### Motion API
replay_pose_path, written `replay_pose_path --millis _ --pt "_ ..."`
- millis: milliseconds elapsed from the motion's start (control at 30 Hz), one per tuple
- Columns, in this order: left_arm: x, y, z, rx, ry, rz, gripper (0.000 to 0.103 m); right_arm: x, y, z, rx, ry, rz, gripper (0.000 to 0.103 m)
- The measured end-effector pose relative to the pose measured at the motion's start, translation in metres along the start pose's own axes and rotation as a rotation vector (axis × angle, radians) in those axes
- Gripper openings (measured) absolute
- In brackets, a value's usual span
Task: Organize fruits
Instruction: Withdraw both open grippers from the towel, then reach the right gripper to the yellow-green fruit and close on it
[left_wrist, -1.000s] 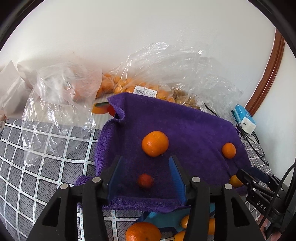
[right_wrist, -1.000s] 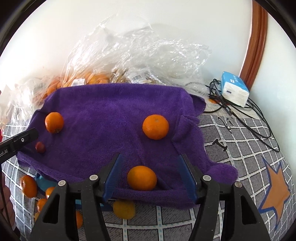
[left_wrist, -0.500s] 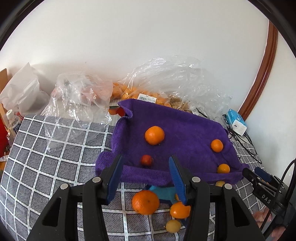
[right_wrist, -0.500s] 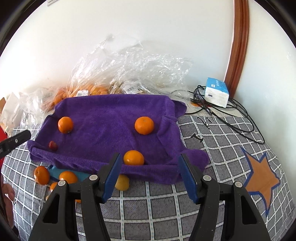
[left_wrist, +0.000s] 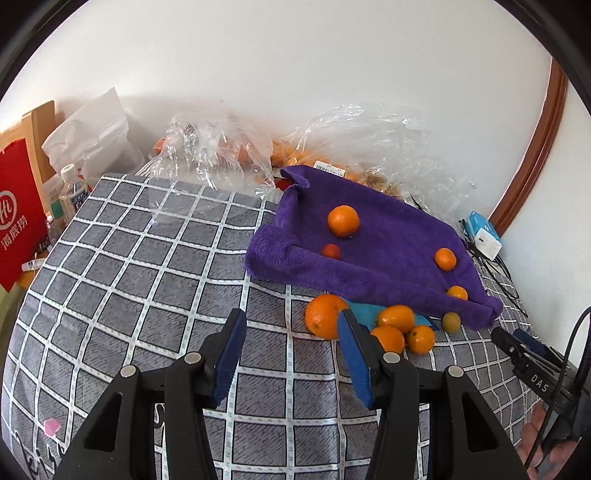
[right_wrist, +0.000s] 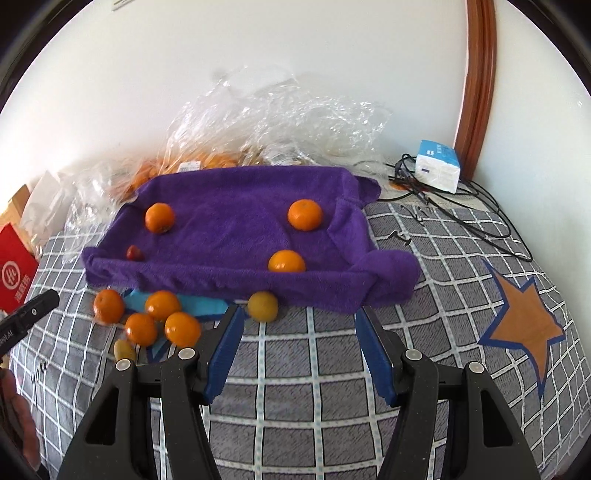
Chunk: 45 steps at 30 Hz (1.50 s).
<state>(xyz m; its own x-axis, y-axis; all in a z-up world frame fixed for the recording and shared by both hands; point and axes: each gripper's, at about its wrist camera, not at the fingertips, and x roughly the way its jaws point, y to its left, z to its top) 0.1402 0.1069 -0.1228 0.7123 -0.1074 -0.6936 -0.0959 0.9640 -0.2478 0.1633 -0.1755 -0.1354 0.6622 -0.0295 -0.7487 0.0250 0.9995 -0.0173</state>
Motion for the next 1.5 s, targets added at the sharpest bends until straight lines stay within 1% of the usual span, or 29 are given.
replay_pose_path --millis 67,267,367,400,467,633,833,900,967,1067,1200,1300,1367,1400,1467,1500 --pt "-0.002 0.003 -0.003 -0.013 0.004 0.018 0.049 0.000 0.003 -0.006 -0.018 0.013 0.006 0.062" --pt "-0.001 0.008 -0.016 -0.005 0.045 0.036 0.049 -0.006 0.003 -0.020 -0.025 0.003 0.022 0.060" --pt "0.001 0.012 -0.022 0.013 0.066 0.041 0.049 -0.003 0.001 -0.024 -0.016 0.006 0.024 0.056" --pt "0.001 0.013 -0.023 0.018 0.066 0.054 0.049 -0.002 0.001 -0.024 -0.016 0.009 0.026 0.055" --pt "0.003 0.017 -0.024 0.011 0.070 0.080 0.049 0.001 0.001 -0.026 -0.018 0.020 0.035 0.052" --pt "0.009 0.029 -0.027 -0.031 0.082 0.084 0.049 0.007 0.003 -0.028 -0.031 0.031 0.046 0.051" --pt "0.024 0.038 -0.037 -0.066 0.101 0.097 0.049 0.019 0.004 -0.027 -0.060 0.035 0.047 0.051" --pt "0.024 0.038 -0.039 -0.061 0.079 0.104 0.049 0.025 0.004 -0.025 -0.061 0.041 0.049 0.051" --pt "0.026 0.037 -0.039 -0.052 0.081 0.117 0.049 0.033 0.003 -0.020 -0.059 0.050 0.051 0.051" --pt "0.030 0.034 -0.037 -0.029 0.080 0.119 0.058 0.047 0.003 -0.013 -0.046 0.055 0.081 0.051" --pt "0.034 0.029 -0.033 -0.012 0.095 0.148 0.058 0.063 0.007 -0.006 -0.054 0.045 0.090 0.051" --pt "0.034 0.030 -0.032 -0.035 0.098 0.147 0.057 0.074 0.012 -0.001 -0.067 0.062 0.101 0.046" --pt "0.036 0.027 -0.029 -0.048 0.095 0.112 0.056 0.078 0.015 0.002 -0.077 0.075 0.096 0.036" --pt "0.038 0.023 -0.027 -0.041 0.095 0.091 0.056 0.079 0.016 0.003 -0.077 0.076 0.100 0.035" --pt "0.043 0.012 -0.023 -0.014 0.087 0.068 0.056 0.079 0.016 0.002 -0.081 0.068 0.109 0.028" --pt "0.045 0.005 -0.021 0.005 0.082 0.059 0.056 0.079 0.016 0.002 -0.083 0.065 0.107 0.027"
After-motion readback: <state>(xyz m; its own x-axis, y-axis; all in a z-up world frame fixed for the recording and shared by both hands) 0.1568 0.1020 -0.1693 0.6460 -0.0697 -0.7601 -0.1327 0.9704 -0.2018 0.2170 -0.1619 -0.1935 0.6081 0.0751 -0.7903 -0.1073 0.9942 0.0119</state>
